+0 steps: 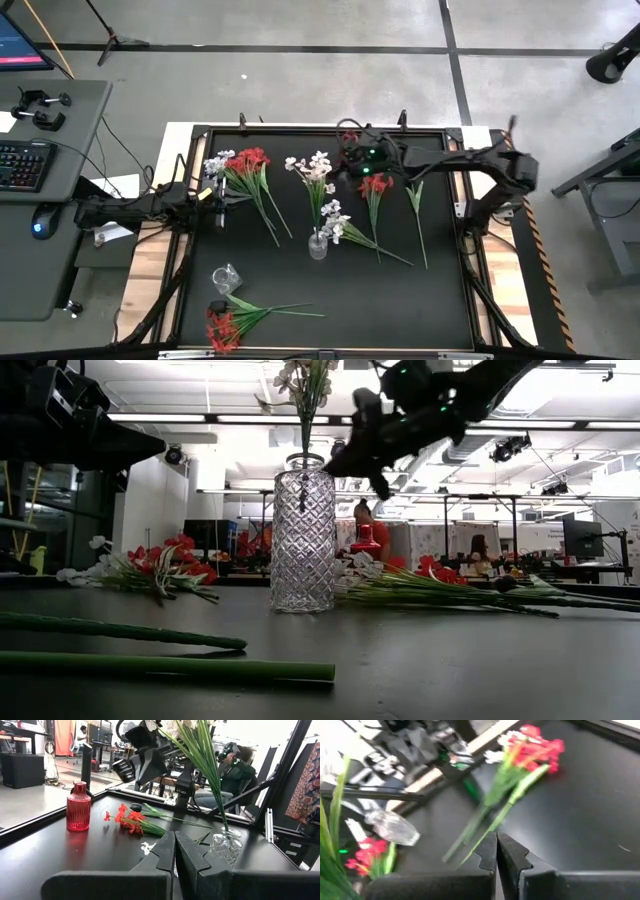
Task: Sort flowers into vase by color
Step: Adjust the white flowers in the right transparent vase
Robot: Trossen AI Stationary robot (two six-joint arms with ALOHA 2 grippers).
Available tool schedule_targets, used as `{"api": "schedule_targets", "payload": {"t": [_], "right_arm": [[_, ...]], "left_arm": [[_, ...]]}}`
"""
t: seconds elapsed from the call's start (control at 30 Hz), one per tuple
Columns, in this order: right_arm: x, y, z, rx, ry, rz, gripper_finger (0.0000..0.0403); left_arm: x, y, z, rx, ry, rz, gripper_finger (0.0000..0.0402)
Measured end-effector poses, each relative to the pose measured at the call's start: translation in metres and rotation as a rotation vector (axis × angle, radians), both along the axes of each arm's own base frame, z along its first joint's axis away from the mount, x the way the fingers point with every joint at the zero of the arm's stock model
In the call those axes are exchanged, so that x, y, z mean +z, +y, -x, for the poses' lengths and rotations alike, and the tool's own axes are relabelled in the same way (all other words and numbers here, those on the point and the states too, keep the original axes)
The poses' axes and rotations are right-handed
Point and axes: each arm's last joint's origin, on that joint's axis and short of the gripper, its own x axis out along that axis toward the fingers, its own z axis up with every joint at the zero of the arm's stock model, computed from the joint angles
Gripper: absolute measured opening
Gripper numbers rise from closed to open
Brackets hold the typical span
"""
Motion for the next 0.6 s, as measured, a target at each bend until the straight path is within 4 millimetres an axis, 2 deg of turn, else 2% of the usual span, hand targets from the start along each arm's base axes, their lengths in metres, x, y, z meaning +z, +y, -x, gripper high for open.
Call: {"api": "schedule_targets", "payload": {"t": [0.17,0.43,0.6], "right_arm": [[0.007,0.006,-0.020,0.131,-0.093,-0.044,0.0000],[0.032,0.021,-0.026,0.258,-0.175,-0.039,0.0000],[0.039,0.037,-0.031,0.306,-0.188,-0.061,0.0000]], "left_arm": [[0.000,0.000,0.000,0.000,0.000,0.000,0.0000],[0.000,0.000,0.000,0.000,0.000,0.000,0.0000],[0.000,0.000,0.000,0.000,0.000,0.000,0.0000]]}}
